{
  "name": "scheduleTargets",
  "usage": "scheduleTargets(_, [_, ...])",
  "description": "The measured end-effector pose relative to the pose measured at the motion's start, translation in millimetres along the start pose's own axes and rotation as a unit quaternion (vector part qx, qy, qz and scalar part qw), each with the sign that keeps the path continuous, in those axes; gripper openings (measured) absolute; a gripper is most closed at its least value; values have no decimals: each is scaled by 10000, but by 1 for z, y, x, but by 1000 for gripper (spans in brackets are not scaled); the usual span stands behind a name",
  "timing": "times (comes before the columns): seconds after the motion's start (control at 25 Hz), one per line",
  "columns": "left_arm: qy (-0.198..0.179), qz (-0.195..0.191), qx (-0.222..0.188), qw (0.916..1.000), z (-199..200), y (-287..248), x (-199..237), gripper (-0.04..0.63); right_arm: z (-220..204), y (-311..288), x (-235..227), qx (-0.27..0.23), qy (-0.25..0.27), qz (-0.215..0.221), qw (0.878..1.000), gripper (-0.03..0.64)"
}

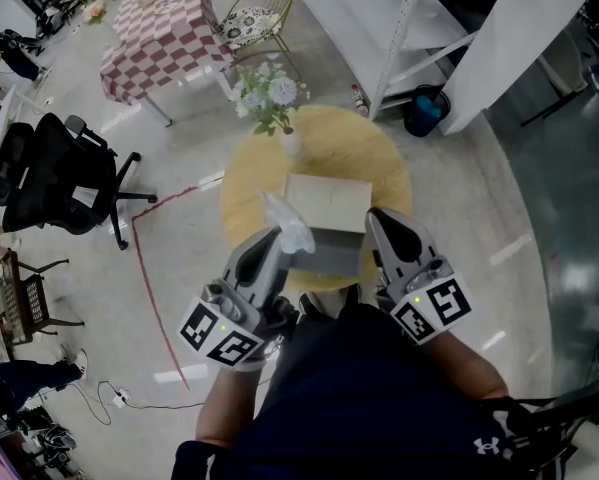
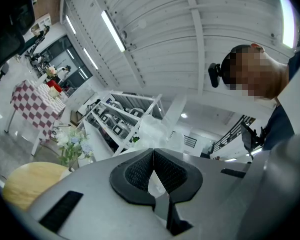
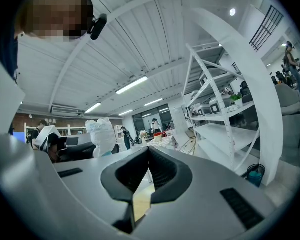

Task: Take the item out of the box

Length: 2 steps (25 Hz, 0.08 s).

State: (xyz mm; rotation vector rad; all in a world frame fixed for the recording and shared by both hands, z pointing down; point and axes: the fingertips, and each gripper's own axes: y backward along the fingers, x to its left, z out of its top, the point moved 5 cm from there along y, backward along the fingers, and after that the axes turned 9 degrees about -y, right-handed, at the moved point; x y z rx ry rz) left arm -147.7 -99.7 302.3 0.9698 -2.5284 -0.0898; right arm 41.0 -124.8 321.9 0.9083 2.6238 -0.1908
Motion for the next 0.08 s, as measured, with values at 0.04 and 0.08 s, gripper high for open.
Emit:
scheduleTargets(0.04, [3, 2, 6, 10000, -1, 0, 0, 18, 0, 0, -1, -1, -3, -6, 10000, 12])
scheduleTargets(0.08, [7, 4, 12, 10000, -2, 0, 0, 18, -1, 1, -2, -1, -7, -13, 10000, 12])
